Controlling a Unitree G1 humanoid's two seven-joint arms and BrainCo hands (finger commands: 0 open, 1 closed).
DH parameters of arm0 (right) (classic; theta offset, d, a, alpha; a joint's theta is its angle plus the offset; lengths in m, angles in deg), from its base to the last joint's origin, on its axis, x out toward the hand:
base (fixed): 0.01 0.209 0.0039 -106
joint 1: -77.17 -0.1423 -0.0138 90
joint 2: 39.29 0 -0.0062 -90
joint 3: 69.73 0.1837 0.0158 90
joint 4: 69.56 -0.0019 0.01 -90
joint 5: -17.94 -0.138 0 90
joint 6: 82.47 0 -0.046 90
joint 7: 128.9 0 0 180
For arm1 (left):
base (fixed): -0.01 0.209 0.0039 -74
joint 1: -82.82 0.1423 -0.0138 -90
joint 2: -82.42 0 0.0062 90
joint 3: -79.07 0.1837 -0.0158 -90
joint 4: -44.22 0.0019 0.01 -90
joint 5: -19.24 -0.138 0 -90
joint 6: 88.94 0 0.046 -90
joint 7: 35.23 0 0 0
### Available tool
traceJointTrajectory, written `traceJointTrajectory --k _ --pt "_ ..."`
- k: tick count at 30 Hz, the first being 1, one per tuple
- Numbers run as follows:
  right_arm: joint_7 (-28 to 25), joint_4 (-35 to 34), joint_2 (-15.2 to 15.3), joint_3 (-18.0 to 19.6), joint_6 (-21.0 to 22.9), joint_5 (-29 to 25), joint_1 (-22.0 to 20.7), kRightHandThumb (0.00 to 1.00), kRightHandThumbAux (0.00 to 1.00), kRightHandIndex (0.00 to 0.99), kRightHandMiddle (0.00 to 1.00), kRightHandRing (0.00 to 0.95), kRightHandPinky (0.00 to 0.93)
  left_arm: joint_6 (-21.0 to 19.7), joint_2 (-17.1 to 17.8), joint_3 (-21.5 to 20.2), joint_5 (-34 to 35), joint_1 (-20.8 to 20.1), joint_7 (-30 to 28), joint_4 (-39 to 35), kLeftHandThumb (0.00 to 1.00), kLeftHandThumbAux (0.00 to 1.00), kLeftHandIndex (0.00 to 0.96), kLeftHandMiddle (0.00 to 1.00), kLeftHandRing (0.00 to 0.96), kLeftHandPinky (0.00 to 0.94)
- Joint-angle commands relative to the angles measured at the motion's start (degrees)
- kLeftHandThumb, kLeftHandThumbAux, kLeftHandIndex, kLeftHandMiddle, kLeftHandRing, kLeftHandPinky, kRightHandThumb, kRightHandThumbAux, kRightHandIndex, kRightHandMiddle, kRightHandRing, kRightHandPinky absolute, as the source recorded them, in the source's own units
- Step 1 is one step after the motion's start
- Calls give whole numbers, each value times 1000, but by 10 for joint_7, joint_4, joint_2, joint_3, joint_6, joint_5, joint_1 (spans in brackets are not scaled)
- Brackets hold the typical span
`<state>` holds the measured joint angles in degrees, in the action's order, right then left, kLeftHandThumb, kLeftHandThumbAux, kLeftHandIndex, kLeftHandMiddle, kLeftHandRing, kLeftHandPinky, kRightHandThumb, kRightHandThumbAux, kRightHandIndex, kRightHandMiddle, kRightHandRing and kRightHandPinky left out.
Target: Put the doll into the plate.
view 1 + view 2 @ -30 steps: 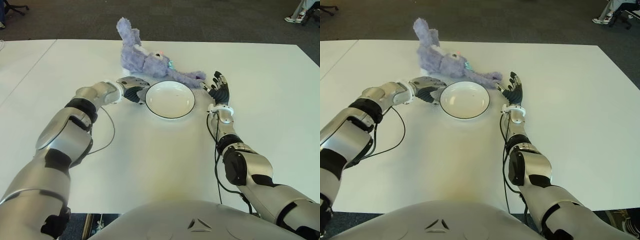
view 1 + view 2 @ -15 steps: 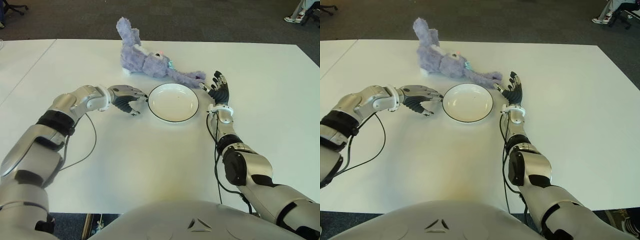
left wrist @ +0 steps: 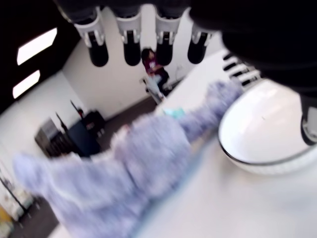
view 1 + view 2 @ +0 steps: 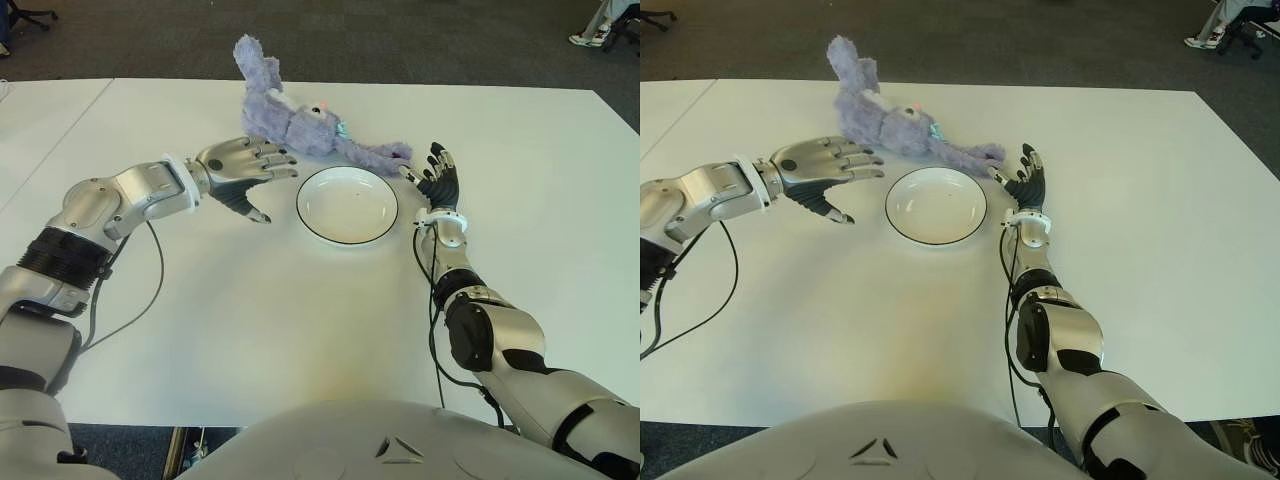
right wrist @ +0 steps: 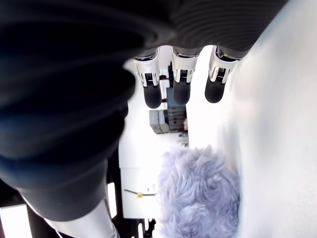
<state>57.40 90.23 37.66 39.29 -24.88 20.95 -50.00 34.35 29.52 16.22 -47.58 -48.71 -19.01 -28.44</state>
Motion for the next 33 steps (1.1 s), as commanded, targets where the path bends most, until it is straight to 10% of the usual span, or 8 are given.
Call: traceJointTrajectory --k 1,9,15,21,25,26,28,33 --pt "-5 87 -47 6 79 -5 128 214 890 166 103 59 38 -15 -16 -4 -58 -121 112 65 12 360 0 0 0 0" --pt "-1 88 -44 3 83 -1 125 209 887 164 105 56 27 -26 -75 42 -81 -271 158 258 0 323 0 0 0 65" --pt "-4 88 -44 6 86 -4 121 207 886 163 102 50 21 -70 -170 90 -88 -376 171 457 1 272 0 0 88 294" --pt "-7 88 -43 6 88 -4 119 221 888 168 103 48 11 -109 -234 127 -84 -405 146 540 19 257 0 0 125 383" --pt "-7 88 -43 8 90 -5 118 236 894 173 104 45 11 -146 -275 154 -81 -397 106 585 20 293 0 0 190 607" --pt "-6 88 -43 8 89 -5 118 236 892 173 104 45 10 -161 -283 160 -81 -391 99 595 29 273 0 0 156 351" --pt "-4 88 -43 7 90 -4 118 233 891 171 103 44 8 -192 -304 169 -77 -372 82 611 49 263 0 0 48 134" --pt "-6 88 -41 8 89 -4 118 217 884 160 97 44 19 -217 -326 195 -73 -350 38 626 88 266 0 0 0 37"
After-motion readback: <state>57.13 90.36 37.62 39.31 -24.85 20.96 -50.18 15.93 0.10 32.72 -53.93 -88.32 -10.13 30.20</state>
